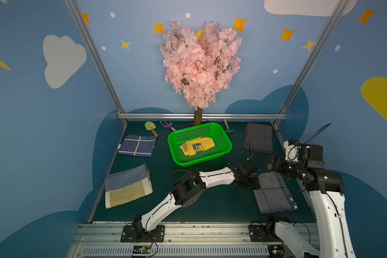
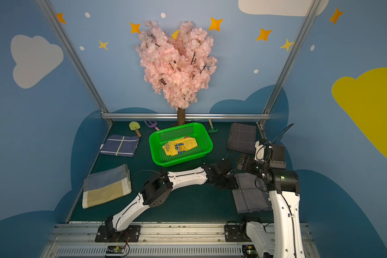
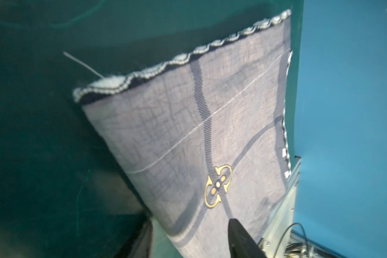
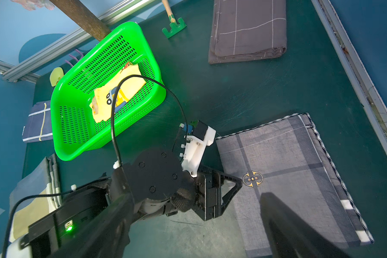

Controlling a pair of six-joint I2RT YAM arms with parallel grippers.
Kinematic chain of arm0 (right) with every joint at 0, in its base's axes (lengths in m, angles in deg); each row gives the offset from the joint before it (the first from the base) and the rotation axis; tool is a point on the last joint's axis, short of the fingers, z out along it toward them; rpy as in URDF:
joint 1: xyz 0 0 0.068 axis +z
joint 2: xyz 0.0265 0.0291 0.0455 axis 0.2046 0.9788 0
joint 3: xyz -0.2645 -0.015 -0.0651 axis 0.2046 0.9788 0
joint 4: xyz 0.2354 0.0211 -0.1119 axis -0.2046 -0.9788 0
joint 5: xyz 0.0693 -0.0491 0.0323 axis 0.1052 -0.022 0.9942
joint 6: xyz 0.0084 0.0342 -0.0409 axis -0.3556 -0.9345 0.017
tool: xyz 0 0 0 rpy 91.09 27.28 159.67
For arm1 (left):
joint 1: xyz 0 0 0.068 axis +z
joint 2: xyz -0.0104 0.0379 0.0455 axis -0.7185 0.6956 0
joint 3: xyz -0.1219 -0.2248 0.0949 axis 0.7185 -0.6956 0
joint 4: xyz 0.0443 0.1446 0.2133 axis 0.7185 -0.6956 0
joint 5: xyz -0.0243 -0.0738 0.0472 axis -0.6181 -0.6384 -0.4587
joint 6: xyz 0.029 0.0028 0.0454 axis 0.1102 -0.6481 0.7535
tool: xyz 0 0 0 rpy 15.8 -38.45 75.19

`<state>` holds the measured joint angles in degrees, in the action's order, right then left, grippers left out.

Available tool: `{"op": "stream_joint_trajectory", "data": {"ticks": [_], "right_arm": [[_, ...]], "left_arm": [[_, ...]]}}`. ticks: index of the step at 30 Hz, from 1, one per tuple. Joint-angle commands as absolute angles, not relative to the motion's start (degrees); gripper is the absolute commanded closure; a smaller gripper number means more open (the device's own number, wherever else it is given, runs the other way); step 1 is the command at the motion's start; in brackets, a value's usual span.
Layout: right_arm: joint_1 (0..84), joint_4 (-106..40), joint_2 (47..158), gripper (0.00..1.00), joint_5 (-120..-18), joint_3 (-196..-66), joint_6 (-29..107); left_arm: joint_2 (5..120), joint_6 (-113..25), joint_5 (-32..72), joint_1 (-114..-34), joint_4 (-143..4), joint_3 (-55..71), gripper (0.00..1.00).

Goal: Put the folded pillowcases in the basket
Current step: Move the pillowcase to the center of the board.

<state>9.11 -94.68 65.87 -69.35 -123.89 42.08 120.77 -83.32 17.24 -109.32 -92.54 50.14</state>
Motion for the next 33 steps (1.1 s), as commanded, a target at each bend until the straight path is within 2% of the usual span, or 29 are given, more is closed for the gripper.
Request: {"op": "stream_joint_trajectory", "data": {"ticks": [1, 8, 19, 26, 30, 33], "right_arm": [[8.73, -95.67, 65.26, 0.06, -68.54, -123.73, 42.69], [8.56, -95.67, 64.65, 0.06, -68.2, -123.43, 42.74], [8.5, -95.3, 64.98, 0.06, -64.04, -121.08, 43.1], [8.64, -92.34, 67.66, 0.06, -57.2, -117.86, 42.97], [8.94, -89.76, 68.7, 0.06, -53.17, -115.86, 40.96], [9.59, -87.87, 69.05, 0.06, -51.89, -113.18, 39.34]], "left_arm": [[123.5, -83.63, 17.15, -109.64, -93.84, 50.32, 0.6], [121.89, -84.4, 20.83, -109.67, -93.38, 46.91, 0.97], [113.38, -80.91, 24.49, -108.69, -91.88, 37.06, 0.97], [99.63, -76.4, 27.2, -105.25, -95.26, 21.2, 0.97], [89.68, -83.47, 26.68, -101.59, -82.14, 2.48, 0.97], [86.41, -85.64, 26.2, -99.16, -78.21, -4.53, 0.97]]}}
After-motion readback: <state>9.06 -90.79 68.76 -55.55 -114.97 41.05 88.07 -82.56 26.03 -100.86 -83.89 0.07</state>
